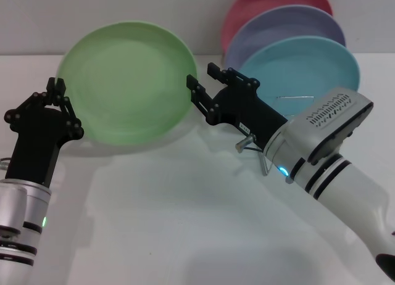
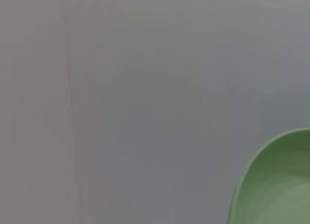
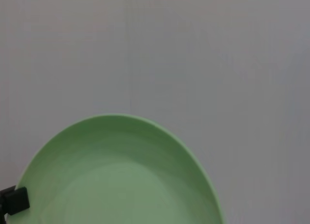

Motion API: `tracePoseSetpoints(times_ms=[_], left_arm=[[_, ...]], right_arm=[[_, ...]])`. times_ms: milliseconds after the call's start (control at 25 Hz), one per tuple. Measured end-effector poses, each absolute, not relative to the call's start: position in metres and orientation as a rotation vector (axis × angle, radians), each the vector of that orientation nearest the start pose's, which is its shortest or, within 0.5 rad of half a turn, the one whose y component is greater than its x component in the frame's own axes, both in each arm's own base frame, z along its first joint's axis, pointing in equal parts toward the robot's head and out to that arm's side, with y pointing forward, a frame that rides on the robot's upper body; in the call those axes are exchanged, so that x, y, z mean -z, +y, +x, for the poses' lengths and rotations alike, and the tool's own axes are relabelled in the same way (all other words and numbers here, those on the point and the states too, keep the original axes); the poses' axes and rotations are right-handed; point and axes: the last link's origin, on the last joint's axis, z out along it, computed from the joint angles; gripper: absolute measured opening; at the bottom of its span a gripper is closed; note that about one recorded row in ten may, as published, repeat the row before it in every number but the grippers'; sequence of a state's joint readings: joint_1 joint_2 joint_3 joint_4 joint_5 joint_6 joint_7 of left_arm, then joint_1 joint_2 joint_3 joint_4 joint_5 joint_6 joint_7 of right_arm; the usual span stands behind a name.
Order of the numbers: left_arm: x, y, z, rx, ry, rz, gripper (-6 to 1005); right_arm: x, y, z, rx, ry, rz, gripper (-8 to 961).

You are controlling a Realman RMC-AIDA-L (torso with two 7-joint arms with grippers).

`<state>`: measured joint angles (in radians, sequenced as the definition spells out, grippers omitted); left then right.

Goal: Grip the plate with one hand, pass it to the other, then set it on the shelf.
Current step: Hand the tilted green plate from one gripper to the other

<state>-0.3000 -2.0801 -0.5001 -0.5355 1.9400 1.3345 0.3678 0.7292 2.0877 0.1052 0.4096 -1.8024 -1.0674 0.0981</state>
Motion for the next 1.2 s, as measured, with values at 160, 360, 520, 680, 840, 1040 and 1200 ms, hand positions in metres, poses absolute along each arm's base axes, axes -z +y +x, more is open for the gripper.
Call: tracePoseSetpoints(times_ms=[160,360,520,680,840,1040,1200], left_arm=[[0.05,0.287,-0.267,0.658,-0.301,-1.519,31],[0.051,0.286,-0.267,0.638,-0.309,-1.51,31],[0.052,0.281,-0.268,0.617,-0.314,-1.498,31],[0.053,0.278,-0.266,0.599,-0.302,-1.495,31],[0.054,0.276,-0.264,0.575,-0.295,-1.488,31],[0.058,0.275,-0.261,0.533,-0.295,-1.484,31],[0.059,0.274,-0.261,0.524,-0.299,-1.484,32]], right_arm=[[0.117,0.352,0.186,-0.906,0.439,-2.106,465],[0.117,0.355,0.186,-0.896,0.456,-2.098,463],[0.117,0.356,0.187,-0.891,0.464,-2.094,463],[0.118,0.358,0.187,-0.875,0.474,-2.099,463],[0.12,0.36,0.185,-0.867,0.474,-2.107,464],[0.121,0.361,0.183,-0.861,0.476,-2.116,464],[0.122,0.361,0.183,-0.86,0.476,-2.117,464]])
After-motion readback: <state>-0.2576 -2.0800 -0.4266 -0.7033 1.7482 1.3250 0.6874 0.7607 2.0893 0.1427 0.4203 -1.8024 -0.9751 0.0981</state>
